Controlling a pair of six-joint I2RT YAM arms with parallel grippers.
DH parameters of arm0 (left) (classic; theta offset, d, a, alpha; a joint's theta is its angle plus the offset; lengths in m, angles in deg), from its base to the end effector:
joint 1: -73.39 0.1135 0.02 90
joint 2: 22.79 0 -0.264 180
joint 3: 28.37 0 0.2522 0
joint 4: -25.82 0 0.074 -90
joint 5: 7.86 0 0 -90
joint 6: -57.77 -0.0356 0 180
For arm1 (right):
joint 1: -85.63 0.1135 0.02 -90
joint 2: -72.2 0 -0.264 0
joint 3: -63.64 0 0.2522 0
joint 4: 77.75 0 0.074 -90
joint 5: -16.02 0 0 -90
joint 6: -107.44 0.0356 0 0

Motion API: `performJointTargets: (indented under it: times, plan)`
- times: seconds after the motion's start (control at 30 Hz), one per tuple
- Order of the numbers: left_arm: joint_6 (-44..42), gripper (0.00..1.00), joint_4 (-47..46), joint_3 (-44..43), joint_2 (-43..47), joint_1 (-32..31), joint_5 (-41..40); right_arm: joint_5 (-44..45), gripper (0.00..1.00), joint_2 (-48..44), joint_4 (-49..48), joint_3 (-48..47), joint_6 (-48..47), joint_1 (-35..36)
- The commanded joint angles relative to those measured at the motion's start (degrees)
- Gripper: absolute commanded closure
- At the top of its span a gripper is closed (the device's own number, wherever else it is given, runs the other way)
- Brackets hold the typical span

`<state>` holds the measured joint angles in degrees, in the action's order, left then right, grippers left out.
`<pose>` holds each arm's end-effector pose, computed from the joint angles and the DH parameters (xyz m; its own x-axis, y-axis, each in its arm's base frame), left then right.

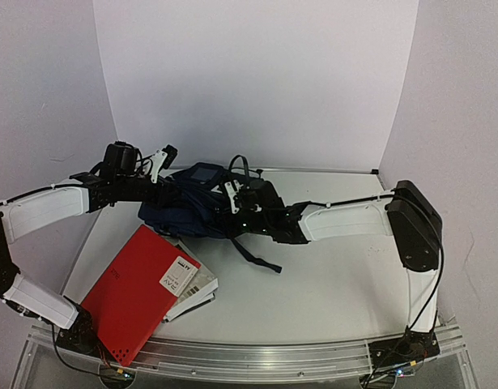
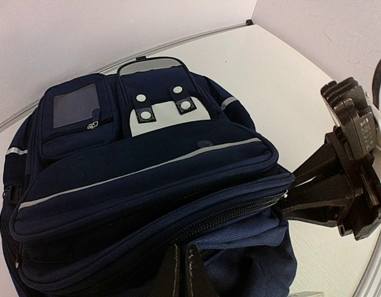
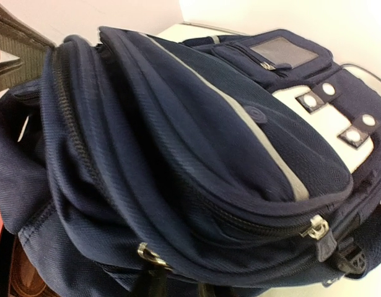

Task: Pack the student bag
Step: Zip the student bag at the center of the board.

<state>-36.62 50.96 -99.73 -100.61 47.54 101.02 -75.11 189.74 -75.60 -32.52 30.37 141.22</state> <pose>0.2709 -0.1441 0.2868 -0.4196 0.2838 -0.8622 0.6947 0.7117 -0.1039 0.2692 0.3943 0.2119 -0.4067 -0.1979 -0.8918 -0.7634 0.6098 0.2128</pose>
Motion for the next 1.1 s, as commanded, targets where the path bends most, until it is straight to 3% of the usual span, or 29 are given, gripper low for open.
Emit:
performJointTargets:
  times: [0.0,0.23,0.57,1.07]
  plan:
    - [1.3,1.00,-7.2,-1.5,2.7,-0.5,2.5,0.4,0.97,1.1,-7.3,-3.7,-0.7,0.0]
    - [2.4,1.00,-5.6,-1.7,3.4,0.1,-4.4,4.7,1.00,-3.6,-7.3,2.1,4.5,-0.6]
    - [3.2,1.00,-4.3,-3.0,4.7,2.9,-6.2,-0.4,1.00,-4.3,-2.8,11.5,12.0,-9.3]
    - [3.8,1.00,-3.1,-4.5,6.9,4.7,-3.0,-5.0,1.00,2.7,3.6,7.6,9.7,-20.0]
